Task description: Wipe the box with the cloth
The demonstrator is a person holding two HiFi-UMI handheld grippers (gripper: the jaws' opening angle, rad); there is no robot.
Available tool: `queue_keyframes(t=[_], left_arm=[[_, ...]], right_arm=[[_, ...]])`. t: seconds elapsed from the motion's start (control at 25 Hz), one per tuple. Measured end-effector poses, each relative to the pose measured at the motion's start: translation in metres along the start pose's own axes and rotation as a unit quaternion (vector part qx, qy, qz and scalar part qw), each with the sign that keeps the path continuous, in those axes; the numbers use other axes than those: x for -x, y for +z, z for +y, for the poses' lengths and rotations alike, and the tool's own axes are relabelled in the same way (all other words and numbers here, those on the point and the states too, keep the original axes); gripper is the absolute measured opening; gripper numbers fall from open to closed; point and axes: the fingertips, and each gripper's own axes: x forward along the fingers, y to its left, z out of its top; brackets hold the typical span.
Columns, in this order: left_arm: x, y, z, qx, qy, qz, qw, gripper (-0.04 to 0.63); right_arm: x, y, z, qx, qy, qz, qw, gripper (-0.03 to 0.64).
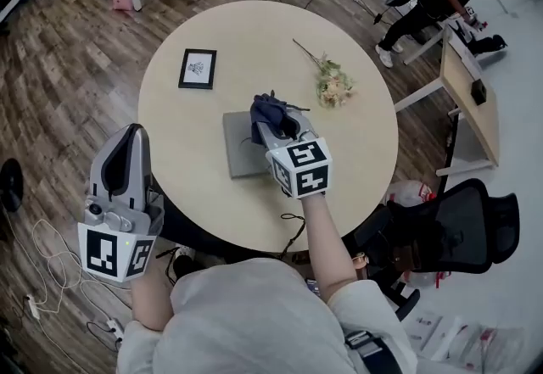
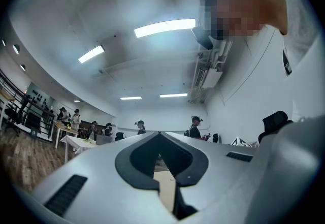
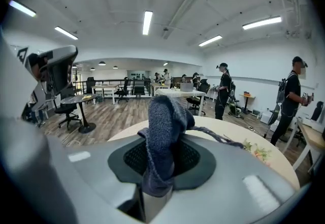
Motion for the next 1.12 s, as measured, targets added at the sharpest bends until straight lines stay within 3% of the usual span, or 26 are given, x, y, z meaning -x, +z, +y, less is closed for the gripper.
queue_keyframes(t=[0.2, 0.44, 0.92, 1.12], left_arm=[[0.003, -0.009, 0.002, -0.002, 0.032, 0.018, 0.9993, 0.002], [0.012, -0.019, 0.010, -0.005, 0.067, 0.037, 0.9971, 0.002], [0.037, -0.025, 0.034, -0.019, 0.124, 0.064, 0.9900, 0.002], [0.034, -0.026, 0.039, -0.019, 0.121, 0.063, 0.9904, 0.002]], right_arm=[[-0.038, -0.025, 0.004, -0.020, 0.043, 0.052, 0.998, 0.104], [-0.083, -0.062, 0.018, -0.042, 0.065, 0.114, 0.990, 0.103], [-0.134, -0.109, 0.035, -0.039, 0.063, 0.191, 0.979, 0.103], [-0.134, -0.115, 0.035, -0.018, 0.059, 0.194, 0.979, 0.158]])
